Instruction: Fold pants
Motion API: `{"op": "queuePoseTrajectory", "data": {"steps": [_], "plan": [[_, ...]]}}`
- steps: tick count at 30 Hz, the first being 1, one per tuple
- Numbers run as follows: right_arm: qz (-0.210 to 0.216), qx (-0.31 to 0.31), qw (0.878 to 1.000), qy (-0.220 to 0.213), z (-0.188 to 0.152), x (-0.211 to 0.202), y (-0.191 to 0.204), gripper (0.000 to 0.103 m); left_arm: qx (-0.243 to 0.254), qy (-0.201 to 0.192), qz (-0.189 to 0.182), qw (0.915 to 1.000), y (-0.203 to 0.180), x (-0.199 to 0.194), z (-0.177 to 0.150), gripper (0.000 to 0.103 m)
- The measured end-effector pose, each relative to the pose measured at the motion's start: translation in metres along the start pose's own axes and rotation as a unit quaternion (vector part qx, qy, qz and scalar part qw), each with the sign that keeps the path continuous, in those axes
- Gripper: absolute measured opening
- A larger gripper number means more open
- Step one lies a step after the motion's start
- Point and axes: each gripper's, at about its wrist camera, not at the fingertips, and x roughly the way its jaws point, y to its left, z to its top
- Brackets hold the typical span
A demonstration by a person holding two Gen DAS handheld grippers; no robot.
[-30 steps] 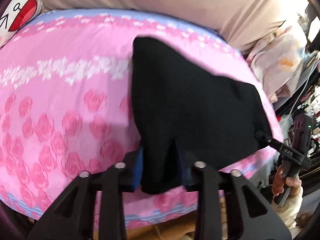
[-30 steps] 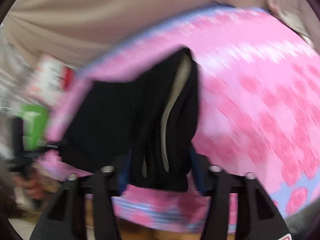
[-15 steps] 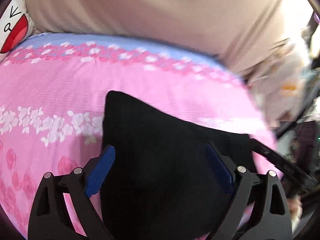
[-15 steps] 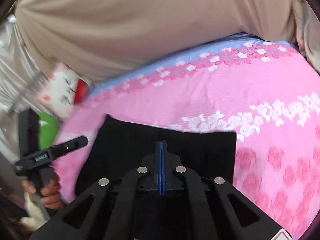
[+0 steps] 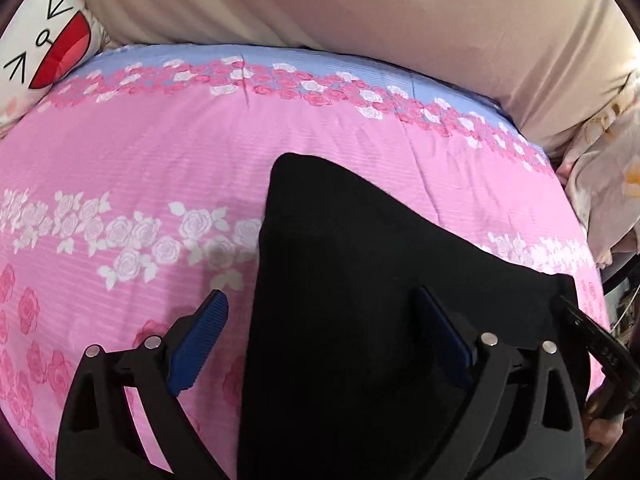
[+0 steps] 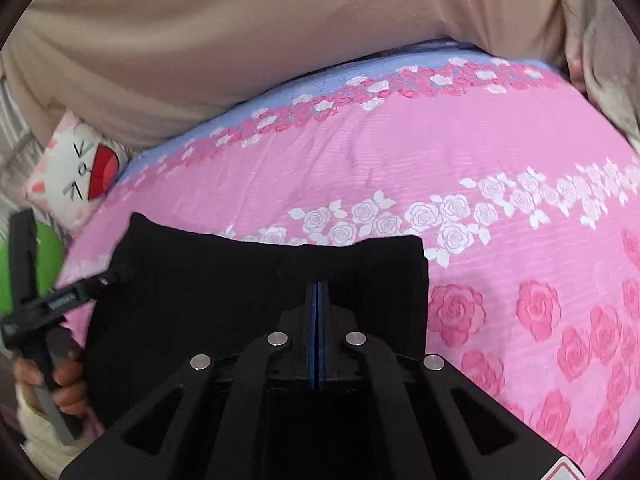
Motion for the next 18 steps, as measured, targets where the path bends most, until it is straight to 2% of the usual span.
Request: {"op": "queuePoseTrajectory", "data": {"steps": [2, 4, 5, 6, 8, 9, 11, 14, 18], "plan": [[0.005, -0.004, 1.0, -0.019, -0.003, -0.025, 0.006, 0.01, 0.015, -0.017, -0.002, 0.9997, 0.0, -0.027, -0.004, 0.091], [-0.006, -0.022, 0.999, -0.039, -0.012, -0.053, 0.012, 0.028, 0.031, -0.036, -0.008, 0.9988, 0.007, -0.056, -0.013, 0.093], [-0.017, -0.023, 0.999, -0.041, -0.018, -0.062, 0.01, 0.046, 0.039, -0.038, -0.013, 0.9984, 0.011, -0.068, -0.02, 0.096], [-0.03, -0.019, 0.999, -0.04, -0.028, -0.07, 0.005, 0.051, 0.041, -0.035, -0.021, 0.9983, 0.016, -0.074, -0.026, 0.096], [-0.039, -0.012, 0.999, -0.025, -0.041, -0.072, -0.004, 0.053, 0.033, -0.007, -0.057, 0.9978, 0.028, -0.079, -0.044, 0.096], [-0.037, -0.002, 0.999, -0.01, -0.051, -0.072, -0.011, 0.058, 0.026, 0.009, -0.074, 0.9969, 0.033, -0.078, -0.052, 0.096], [-0.012, 0.022, 1.0, 0.011, -0.065, -0.067, -0.022, 0.061, 0.016, 0.036, -0.105, 0.9937, 0.04, -0.07, -0.065, 0.096], [0.037, 0.061, 0.997, 0.039, -0.08, -0.059, -0.033, 0.062, 0.007, 0.054, -0.126, 0.9906, 0.042, -0.059, -0.079, 0.096], [0.081, 0.085, 0.991, 0.059, -0.091, -0.052, -0.038, 0.067, -0.014, 0.086, -0.192, 0.9774, 0.04, -0.041, -0.086, 0.096]]}}
